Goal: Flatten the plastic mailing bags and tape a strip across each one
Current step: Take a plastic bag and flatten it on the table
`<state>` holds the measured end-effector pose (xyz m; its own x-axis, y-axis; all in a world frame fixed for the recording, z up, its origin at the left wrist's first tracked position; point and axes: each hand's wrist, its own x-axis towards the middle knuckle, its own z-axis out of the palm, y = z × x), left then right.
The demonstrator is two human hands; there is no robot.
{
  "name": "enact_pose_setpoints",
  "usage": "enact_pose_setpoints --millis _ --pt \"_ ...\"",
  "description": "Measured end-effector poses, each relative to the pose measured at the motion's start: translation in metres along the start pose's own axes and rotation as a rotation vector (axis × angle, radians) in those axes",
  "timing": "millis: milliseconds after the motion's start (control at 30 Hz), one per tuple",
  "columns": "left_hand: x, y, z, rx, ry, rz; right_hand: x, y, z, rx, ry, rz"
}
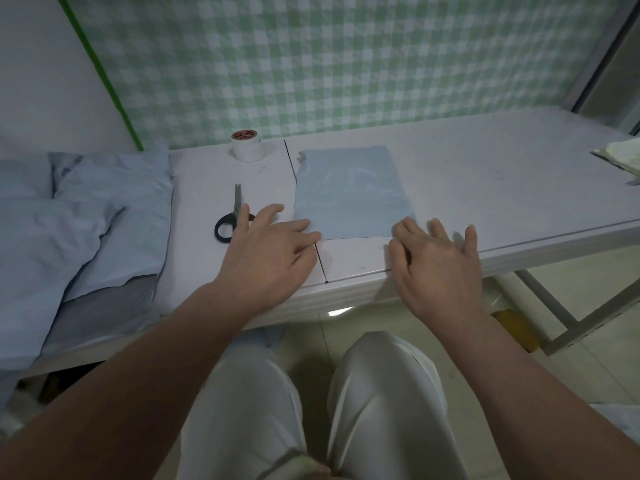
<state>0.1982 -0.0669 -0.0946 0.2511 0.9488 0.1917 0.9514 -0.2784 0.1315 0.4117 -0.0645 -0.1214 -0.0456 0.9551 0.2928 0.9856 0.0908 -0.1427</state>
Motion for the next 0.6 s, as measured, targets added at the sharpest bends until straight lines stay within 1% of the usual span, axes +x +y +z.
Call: enact_pose_setpoints --millis 233,433,600 --pt "-0.008 -0.005 0.007 0.069 0.098 -0.051 -0.003 0.005 -0.003 0.028 0.021 0.050" --pt "-0.011 -0.010 0.007 0.121 0.123 -0.069 -0.006 0.000 -0.009 0.039 0.003 0.099" --pt "-0.011 -0.012 0.008 0.075 0.142 -0.066 -0.005 0.001 -0.010 -0.005 0.025 0.132"
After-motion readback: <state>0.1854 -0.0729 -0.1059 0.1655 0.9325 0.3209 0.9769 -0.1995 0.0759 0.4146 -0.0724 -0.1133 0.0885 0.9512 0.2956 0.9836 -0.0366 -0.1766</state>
